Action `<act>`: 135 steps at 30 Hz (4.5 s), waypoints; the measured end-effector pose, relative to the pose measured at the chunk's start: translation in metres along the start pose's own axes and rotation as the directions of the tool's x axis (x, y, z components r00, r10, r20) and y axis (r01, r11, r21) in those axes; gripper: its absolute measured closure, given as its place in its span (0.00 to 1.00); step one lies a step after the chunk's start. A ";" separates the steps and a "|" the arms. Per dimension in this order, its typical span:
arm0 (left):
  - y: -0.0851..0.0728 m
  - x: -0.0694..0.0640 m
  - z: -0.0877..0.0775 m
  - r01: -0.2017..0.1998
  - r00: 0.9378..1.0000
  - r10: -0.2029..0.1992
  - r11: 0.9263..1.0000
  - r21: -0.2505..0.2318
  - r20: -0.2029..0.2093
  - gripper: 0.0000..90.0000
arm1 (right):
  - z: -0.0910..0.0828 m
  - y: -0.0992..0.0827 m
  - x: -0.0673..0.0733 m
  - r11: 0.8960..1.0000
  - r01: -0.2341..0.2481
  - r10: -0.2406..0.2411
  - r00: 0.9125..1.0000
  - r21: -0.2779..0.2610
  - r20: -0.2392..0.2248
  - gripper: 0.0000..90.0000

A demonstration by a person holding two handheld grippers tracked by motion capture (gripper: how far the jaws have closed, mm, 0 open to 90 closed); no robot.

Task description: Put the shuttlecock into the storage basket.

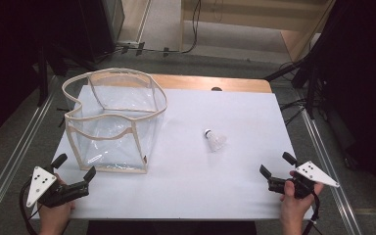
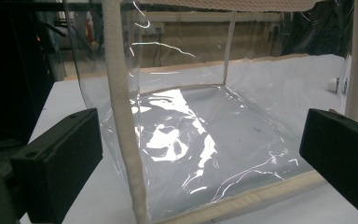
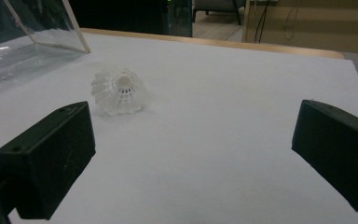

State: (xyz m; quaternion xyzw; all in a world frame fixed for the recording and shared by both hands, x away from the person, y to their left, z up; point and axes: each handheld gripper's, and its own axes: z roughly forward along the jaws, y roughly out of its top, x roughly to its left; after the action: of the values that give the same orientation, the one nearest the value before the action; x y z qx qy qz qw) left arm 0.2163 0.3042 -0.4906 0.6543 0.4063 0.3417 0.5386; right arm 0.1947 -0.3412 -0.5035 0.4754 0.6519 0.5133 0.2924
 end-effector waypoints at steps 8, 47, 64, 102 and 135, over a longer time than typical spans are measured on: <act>0.000 -0.001 0.002 -0.010 1.000 0.010 1.000 0.028 0.004 0.00 | 0.001 0.005 0.010 1.000 0.004 -0.004 1.000 0.012 -0.026 0.00; 0.000 -0.003 0.003 -0.016 1.000 0.017 0.999 0.040 -0.008 0.00 | 0.058 0.073 0.044 0.978 0.151 -0.131 0.982 0.147 -0.134 0.17; 0.000 -0.003 0.004 -0.022 1.000 0.022 0.999 0.042 -0.007 0.00 | 0.113 0.085 0.044 0.930 0.170 -0.127 0.981 0.327 -0.149 0.87; 0.000 -0.002 0.004 -0.020 1.000 0.020 0.999 0.042 -0.007 0.00 | 0.167 0.050 0.046 0.843 0.204 -0.107 0.970 0.497 -0.217 0.97; 0.000 -0.003 0.004 -0.024 1.000 0.025 0.999 0.043 -0.008 0.00 | 0.213 0.069 0.121 0.834 0.333 -0.158 0.908 0.440 -0.387 0.97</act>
State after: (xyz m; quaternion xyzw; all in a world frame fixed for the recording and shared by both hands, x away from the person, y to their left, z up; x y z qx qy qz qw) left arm 0.2188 0.3000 -0.4913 0.6691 0.4077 0.3423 0.5185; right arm 0.3561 -0.1454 -0.4891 0.3510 0.8579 0.3588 0.1095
